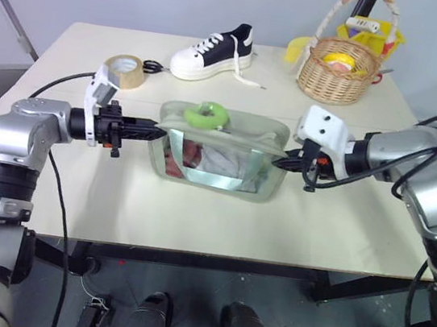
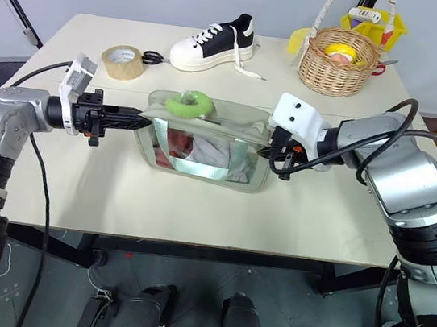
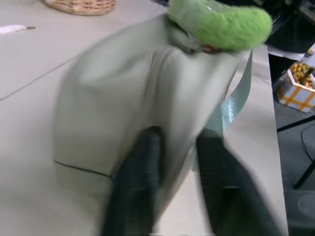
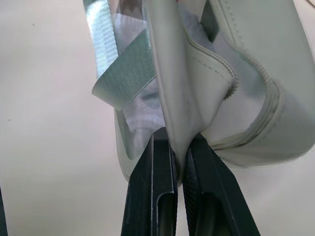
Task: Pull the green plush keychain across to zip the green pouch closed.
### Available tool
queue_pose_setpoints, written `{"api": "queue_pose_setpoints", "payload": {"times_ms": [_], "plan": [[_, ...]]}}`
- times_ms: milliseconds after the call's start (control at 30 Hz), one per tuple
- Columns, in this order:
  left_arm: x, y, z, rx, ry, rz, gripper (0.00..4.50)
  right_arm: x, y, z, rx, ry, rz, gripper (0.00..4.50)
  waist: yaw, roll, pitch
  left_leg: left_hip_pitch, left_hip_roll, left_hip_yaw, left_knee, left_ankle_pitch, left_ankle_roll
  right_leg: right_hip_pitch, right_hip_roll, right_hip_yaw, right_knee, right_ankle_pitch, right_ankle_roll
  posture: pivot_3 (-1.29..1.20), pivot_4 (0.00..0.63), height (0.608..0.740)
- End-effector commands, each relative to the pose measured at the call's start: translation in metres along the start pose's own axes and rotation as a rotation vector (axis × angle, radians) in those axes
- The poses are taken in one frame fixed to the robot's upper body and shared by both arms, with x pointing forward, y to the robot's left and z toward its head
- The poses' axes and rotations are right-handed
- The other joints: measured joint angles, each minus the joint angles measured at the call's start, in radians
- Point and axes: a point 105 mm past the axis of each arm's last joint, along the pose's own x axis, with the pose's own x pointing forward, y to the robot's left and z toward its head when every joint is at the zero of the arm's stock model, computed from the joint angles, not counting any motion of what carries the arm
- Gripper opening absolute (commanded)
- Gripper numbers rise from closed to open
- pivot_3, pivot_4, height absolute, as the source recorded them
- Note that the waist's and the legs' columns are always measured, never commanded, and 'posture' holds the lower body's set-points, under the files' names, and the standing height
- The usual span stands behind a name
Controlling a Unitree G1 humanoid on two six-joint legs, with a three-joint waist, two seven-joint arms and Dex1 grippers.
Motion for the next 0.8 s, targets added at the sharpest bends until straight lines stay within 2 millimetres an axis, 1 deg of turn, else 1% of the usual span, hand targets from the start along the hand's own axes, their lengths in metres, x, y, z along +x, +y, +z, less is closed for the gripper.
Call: {"api": "queue_pose_setpoints", "payload": {"times_ms": [33, 100, 133, 200, 267, 367, 400, 433, 500, 600, 700, 800], "plan": [[-0.007, -0.001, 0.016, 0.053, -0.037, 0.008, 0.06, -0.008, -0.001, 0.01, -0.038, -0.023, -0.016, 0.0, 0.0, 0.0, 0.0, 0.0, 0.0, 0.0, 0.0, 0.0, 0.0, 0.0, 0.0, 0.0, 0.0, 0.0, 0.0, 0.0, 0.15, 0.695], [-0.008, -0.002, 0.013, 0.06, -0.015, 0.019, 0.06, -0.009, 0.003, 0.011, -0.048, -0.03, 0.009, 0.0, 0.0, 0.0, 0.0, 0.0, 0.0, 0.0, 0.0, 0.0, 0.0, 0.0, 0.0, 0.0, 0.0, 0.0, 0.0, 0.0, 0.15, 0.695], [-0.008, -0.002, 0.012, 0.068, -0.013, 0.02, 0.02, -0.01, 0.006, 0.012, -0.055, -0.034, 0.025, 0.37, 0.0, 0.0, 0.0, 0.0, 0.0, 0.0, 0.0, 0.0, 0.0, 0.0, 0.0, 0.0, 0.0, 0.0, 0.0, 0.0, 0.15, 0.695], [-0.008, -0.004, 0.011, 0.07, -0.014, 0.017, 0.0, -0.013, 0.01, 0.014, -0.061, -0.041, 0.05, 1.15, 0.0, 0.0, 0.0, 0.0, 0.0, 0.0, 0.0, 0.0, 0.0, 0.0, 0.0, 0.0, 0.0, 0.0, 0.0, 0.0, 0.15, 0.695], [-0.008, -0.005, 0.01, 0.081, -0.011, 0.021, 0.0, -0.02, 0.016, 0.027, -0.062, -0.105, 0.091, 2.09, 0.0, 0.0, 0.0, 0.0, 0.0, 0.0, 0.0, 0.0, 0.0, 0.0, 0.0, 0.0, 0.0, 0.0, 0.0, 0.0, 0.15, 0.695], [-0.007, -0.006, 0.006, 0.083, -0.002, 0.024, 0.0, -0.03, 0.014, 0.045, -0.06, -0.192, 0.106, 3.78, 0.001, 0.0, 0.0, 0.0, 0.0, 0.0, 0.0, 0.0, 0.0, 0.0, 0.0, 0.0, 0.0, 0.0, 0.0, 0.0, 0.15, 0.695], [-0.007, -0.007, 0.005, 0.086, 0.001, 0.023, 0.0, -0.032, 0.011, 0.05, -0.057, -0.213, 0.1, 4.27, 0.0, 0.0, 0.0, 0.0, 0.0, 0.0, 0.0, 0.0, 0.0, 0.0, 0.0, 0.0, 0.0, 0.0, 0.0, 0.0, 0.15, 0.695], [-0.006, -0.008, 0.003, 0.088, 0.005, 0.021, 0.0, -0.033, 0.009, 0.06, -0.066, -0.244, 0.095, 4.46, -0.002, 0.0, 0.0, 0.0, 0.0, 0.0, 0.0, 0.0, 0.0, 0.0, 0.0, 0.0, 0.0, 0.0, 0.0, 0.0, 0.15, 0.695], [-0.005, -0.01, 0.001, 0.091, 0.006, 0.019, 0.0, -0.03, 0.006, 0.08, -0.109, -0.31, 0.084, 4.46, -0.003, 0.0, 0.0, 0.001, 0.0, 0.0, 0.0, 0.0, 0.0, 0.0, 0.0, 0.0, 0.0, 0.0, 0.0, 0.0, 0.15, 0.695], [-0.003, -0.01, 0.002, 0.102, 0.006, 0.025, 0.0, -0.017, -0.001, 0.098, -0.15, -0.348, 0.059, 4.46, 0.0, 0.0, 0.0, 0.001, 0.001, 0.0, 0.0, 0.0, 0.0, 0.001, 0.0, 0.0, 0.0, 0.0, 0.0, 0.0, 0.15, 0.695], [-0.002, -0.012, 0.003, 0.103, 0.002, 0.02, 0.0, -0.001, -0.006, 0.11, -0.169, -0.359, 0.034, 4.46, 0.001, 0.0, 0.0, 0.001, 0.0, 0.0, 0.0, 0.0, 0.0, 0.001, 0.0, 0.0, 0.0, 0.0, 0.0, 0.0, 0.15, 0.695], [-0.002, -0.013, 0.001, 0.102, 0.004, 0.018, 0.0, 0.015, -0.003, 0.117, -0.203, -0.359, 0.041, 4.46, 0.001, 0.0, 0.0, 0.0, 0.0, 0.0, 0.0, 0.0, 0.0, 0.0, -0.001, 0.0, 0.0, 0.0, 0.0, 0.0, 0.15, 0.695]]}}
